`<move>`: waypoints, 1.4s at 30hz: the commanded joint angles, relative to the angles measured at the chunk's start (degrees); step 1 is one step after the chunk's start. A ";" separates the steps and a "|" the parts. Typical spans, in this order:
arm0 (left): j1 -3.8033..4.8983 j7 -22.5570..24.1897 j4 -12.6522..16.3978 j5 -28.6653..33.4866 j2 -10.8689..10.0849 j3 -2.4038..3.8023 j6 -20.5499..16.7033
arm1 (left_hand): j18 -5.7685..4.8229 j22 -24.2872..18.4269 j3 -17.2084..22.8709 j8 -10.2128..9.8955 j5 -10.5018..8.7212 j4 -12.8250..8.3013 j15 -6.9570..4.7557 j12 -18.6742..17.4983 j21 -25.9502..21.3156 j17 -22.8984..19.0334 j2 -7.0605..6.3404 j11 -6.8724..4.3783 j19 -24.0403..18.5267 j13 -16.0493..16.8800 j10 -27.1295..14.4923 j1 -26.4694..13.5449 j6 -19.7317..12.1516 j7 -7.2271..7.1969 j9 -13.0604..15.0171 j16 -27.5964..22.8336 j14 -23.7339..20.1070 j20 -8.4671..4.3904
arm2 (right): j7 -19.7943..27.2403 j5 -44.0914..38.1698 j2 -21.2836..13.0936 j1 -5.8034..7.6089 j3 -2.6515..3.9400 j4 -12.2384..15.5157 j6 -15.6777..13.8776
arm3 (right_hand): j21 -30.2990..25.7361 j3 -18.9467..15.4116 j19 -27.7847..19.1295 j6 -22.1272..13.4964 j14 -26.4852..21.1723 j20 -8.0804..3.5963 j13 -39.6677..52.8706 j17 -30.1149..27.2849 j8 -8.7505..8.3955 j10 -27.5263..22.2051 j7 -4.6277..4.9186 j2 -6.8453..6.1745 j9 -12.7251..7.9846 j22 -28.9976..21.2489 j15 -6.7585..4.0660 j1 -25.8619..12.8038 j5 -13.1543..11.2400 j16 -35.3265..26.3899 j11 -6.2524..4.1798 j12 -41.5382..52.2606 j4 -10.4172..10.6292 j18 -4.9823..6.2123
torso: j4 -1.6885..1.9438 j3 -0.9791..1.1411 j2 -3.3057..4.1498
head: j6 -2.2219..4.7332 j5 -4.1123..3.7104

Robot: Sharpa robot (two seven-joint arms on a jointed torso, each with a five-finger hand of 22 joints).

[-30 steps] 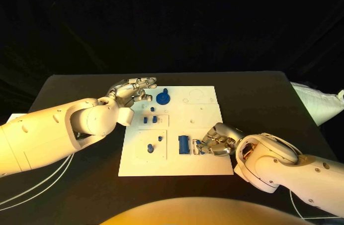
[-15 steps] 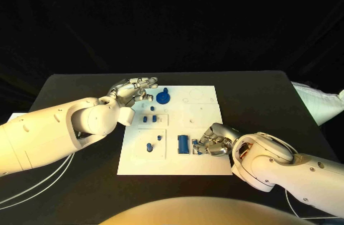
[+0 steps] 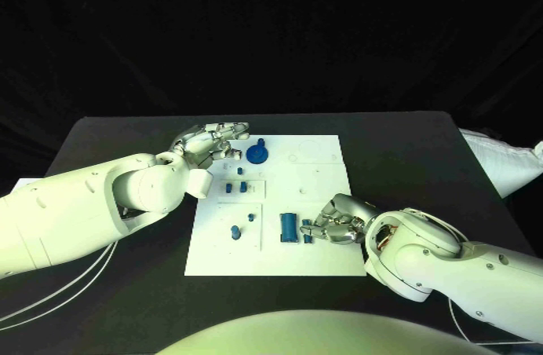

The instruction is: Assemble the parts on the task board

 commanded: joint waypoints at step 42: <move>-0.83 6.20 -3.83 -1.29 1.07 0.02 -2.64 | 0.02 -8.14 -2.11 0.03 -0.72 1.14 3.58 -1.02 -14.06 -16.47 0.00 1.77 -14.99 -2.51 -4.96 -0.54 -3.14 0.45 -0.49 -21.39 -18.48 3.05 | 45.93 56.99 1.68 8.53 0.02 -18.55 -7.51 | -44.92 -2.14 -28.40 -11.08 -19.25 5.16 -31.49 -41.75 -4.04 -22.44 6.98 2.74 -6.21 -40.74 6.56 21.50 -4.72 -53.89 7.52 -39.58 -7.53 6.86 | -1.20 -0.75 -4.93 | 7.11 -0.97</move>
